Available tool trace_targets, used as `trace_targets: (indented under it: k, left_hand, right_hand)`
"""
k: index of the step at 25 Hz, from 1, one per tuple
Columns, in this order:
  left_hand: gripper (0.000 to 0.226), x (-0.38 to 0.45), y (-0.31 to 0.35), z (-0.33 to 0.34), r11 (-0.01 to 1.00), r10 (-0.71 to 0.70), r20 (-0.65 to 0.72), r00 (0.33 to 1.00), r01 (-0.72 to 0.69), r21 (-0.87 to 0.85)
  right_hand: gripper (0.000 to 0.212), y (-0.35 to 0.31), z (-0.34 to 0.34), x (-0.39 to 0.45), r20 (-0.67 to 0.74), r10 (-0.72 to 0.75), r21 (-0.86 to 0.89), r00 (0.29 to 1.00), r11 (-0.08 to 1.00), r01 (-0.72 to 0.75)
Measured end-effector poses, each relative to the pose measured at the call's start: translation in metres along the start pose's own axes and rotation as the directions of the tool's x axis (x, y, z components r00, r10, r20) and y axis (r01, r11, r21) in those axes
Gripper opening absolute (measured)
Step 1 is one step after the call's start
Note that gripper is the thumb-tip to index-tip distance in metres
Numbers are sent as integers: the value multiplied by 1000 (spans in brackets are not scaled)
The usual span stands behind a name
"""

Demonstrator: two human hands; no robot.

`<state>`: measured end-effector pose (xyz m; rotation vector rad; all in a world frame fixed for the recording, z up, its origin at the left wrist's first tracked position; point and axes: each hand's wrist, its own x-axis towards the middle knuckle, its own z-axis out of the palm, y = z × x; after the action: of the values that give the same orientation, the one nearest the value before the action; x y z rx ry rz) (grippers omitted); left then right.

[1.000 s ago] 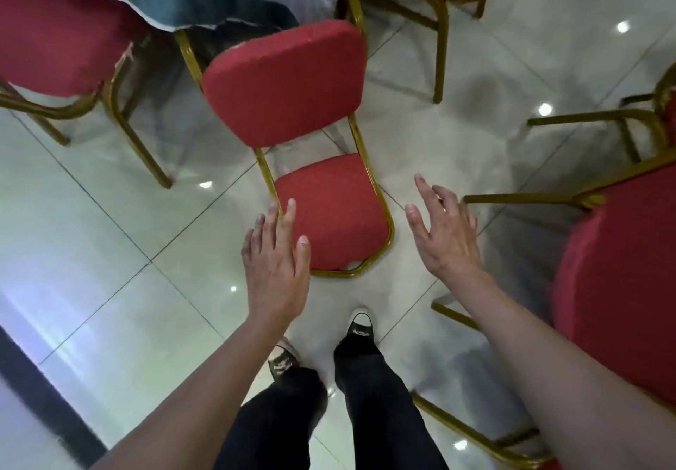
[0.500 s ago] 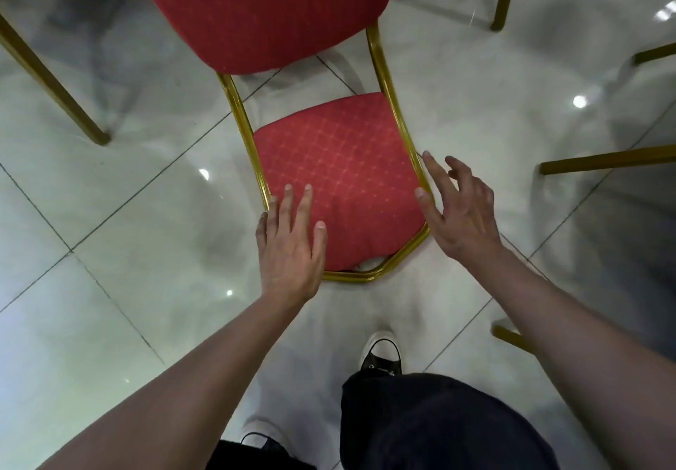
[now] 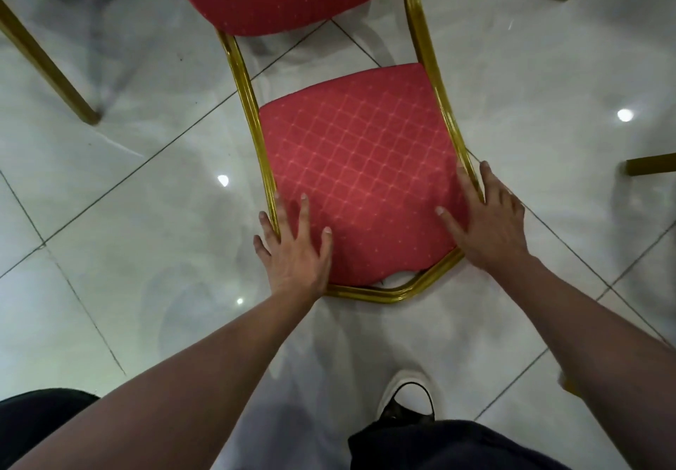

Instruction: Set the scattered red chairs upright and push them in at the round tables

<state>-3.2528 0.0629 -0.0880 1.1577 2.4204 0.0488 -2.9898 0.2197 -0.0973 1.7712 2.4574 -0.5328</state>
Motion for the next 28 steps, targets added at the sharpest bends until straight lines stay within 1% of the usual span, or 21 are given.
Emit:
trace_targets:
  k: [4, 6, 9, 11, 13, 18, 20, 24, 28]
  left_hand:
    - [72, 11, -10, 14, 992, -33, 66, 997, 41, -122]
    - [74, 14, -13, 16, 979, -16, 69, 997, 30, -202]
    - [76, 19, -14, 15, 956, -23, 85, 996, 47, -291]
    - [79, 21, -14, 13, 950, -52, 115, 992, 84, -301]
    - [81, 18, -17, 9, 954, -57, 125, 990, 91, -285]
    - [79, 7, -32, -17, 970, -65, 101, 993, 87, -225]
    - [79, -6, -35, -37, 979, -69, 96, 993, 86, -187]
    - [81, -39, -34, -92, 985, -81, 145, 986, 102, -141]
    - [81, -86, -22, -161, 987, -75, 201, 977, 102, -128]
  right_hand:
    - [82, 8, 18, 9, 93, 68, 13, 993, 997, -70]
    - [83, 10, 23, 10, 130, 81, 101, 988, 990, -94]
    - [87, 7, 25, 12, 114, 103, 266, 988, 955, -130]
    - [88, 2, 23, 15, 135, 169, 383, 976, 900, -209]
    - [90, -5, 19, 13, 170, 189, 427, 967, 870, -245]
    - [88, -30, 1, -7, 206, 189, 350, 960, 902, -253]
    - [87, -43, -18, -20, 233, 191, 318, 953, 912, -260]
    - [86, -65, -80, -49, 295, 228, 239, 928, 923, -303]
    - [89, -87, -157, -90, 347, 244, 197, 906, 925, -325]
